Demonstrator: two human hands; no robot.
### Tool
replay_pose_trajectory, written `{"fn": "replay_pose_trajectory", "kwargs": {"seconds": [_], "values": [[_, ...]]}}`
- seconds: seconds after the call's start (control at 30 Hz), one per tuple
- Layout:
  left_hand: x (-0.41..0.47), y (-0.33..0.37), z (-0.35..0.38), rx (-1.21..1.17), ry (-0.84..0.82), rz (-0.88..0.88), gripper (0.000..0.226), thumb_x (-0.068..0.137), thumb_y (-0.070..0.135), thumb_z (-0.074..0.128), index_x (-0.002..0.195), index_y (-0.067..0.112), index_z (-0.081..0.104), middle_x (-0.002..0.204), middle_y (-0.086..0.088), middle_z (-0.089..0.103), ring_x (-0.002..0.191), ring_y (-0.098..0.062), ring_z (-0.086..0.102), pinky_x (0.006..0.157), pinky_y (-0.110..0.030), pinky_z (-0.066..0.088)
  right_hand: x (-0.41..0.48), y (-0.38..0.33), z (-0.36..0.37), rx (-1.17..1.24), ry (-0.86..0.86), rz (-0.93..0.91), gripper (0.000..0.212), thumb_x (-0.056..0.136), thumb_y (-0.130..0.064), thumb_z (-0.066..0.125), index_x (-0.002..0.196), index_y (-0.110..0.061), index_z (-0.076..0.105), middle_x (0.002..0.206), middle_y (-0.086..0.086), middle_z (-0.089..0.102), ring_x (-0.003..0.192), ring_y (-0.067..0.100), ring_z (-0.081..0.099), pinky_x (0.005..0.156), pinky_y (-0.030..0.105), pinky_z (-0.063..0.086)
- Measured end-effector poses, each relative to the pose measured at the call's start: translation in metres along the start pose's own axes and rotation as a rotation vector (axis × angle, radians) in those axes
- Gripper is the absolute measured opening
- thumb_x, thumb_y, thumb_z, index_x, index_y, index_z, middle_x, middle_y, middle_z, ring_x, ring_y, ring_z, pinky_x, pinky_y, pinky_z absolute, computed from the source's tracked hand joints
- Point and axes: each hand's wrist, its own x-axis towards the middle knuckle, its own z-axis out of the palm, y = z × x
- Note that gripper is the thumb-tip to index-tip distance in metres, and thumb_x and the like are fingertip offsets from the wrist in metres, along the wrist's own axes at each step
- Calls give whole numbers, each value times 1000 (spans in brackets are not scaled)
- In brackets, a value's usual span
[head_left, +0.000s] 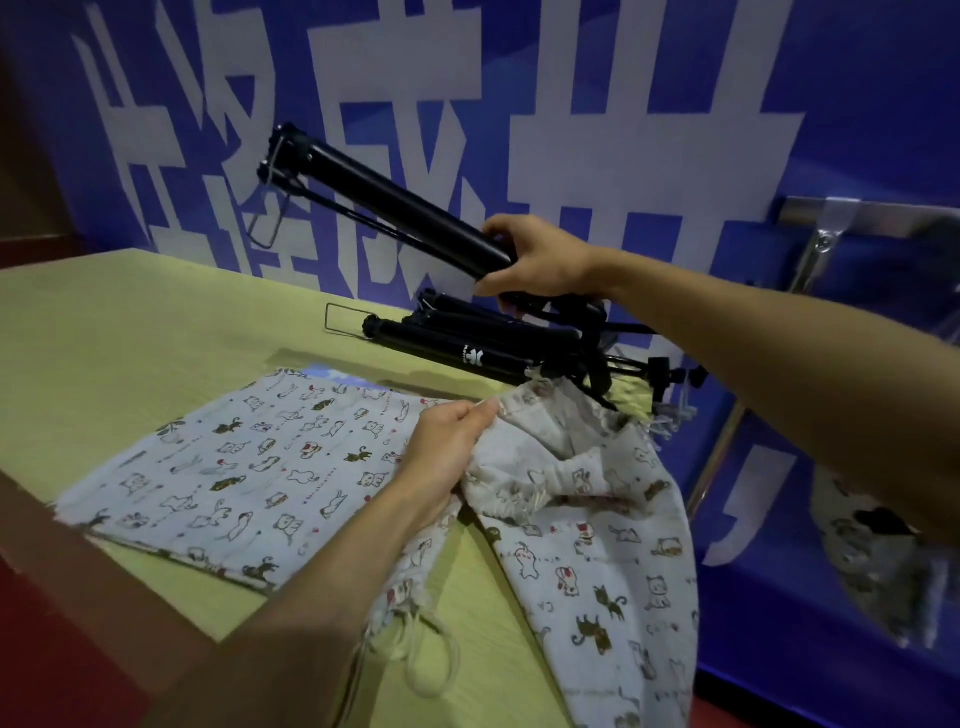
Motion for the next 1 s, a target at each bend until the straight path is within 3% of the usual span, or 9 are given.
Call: {"fn": "replay_pose_trajectory", "kwargs": {"seconds": [0.07,0.17,0.33,0.43,0.53,0.7,0.87,1.0], "values": [[0,4,1,-18,-4,-60,29,94,28,59,82,4,68,77,-12,72,72,-25,67,73,-36,53,-10,-11,-6,38,38,-32,34,87,-7,68,115,-9,49,76,6,63,55,13,67,53,25,55],[-3,16,6,-43,-8,-94,26,95,27,58,80,10,68,74,-7,73,71,-23,67,71,-33,52,-24,-21,-16,131,138,-43,35,88,-7,67,119,-4,50,77,9,62,55,13,66,52,25,54],[-21,57,25,-143,9,-117,27,96,28,57,103,5,69,99,-18,73,90,-32,69,88,-48,53,-59,-37,-40,276,381,-90,45,84,-11,73,118,-9,44,78,10,59,57,19,63,55,33,56],[-28,74,33,-124,27,-79,25,97,28,55,101,8,70,100,-16,73,96,-33,69,91,-49,53,-83,-45,-52,344,471,-119,38,83,-13,73,107,-12,43,70,9,54,48,19,60,50,32,53],[-35,80,39,-73,106,-53,24,97,27,54,89,10,68,95,-17,72,91,-32,68,89,-48,53,-105,-49,-61,379,567,-121,35,84,-18,73,108,-4,52,65,10,58,46,18,60,50,28,50],[-52,99,44,-5,205,-32,23,95,27,54,80,12,63,93,-20,68,82,-30,63,79,-45,54,-139,-52,-76,628,623,-117,25,84,-21,73,87,-6,53,69,6,55,50,23,59,53,34,53],[-80,138,58,29,93,38,22,95,31,55,95,11,66,88,-14,68,80,-29,65,72,-37,54,-180,-60,-93,645,544,-51,18,84,-12,71,83,-1,57,67,10,59,54,25,62,60,36,55],[-102,162,75,53,14,73,20,95,27,53,94,10,63,78,-13,63,66,-26,60,58,-32,50,-216,-70,-106,497,572,41,21,77,5,69,94,3,57,64,12,60,51,25,60,53,32,52]]}}
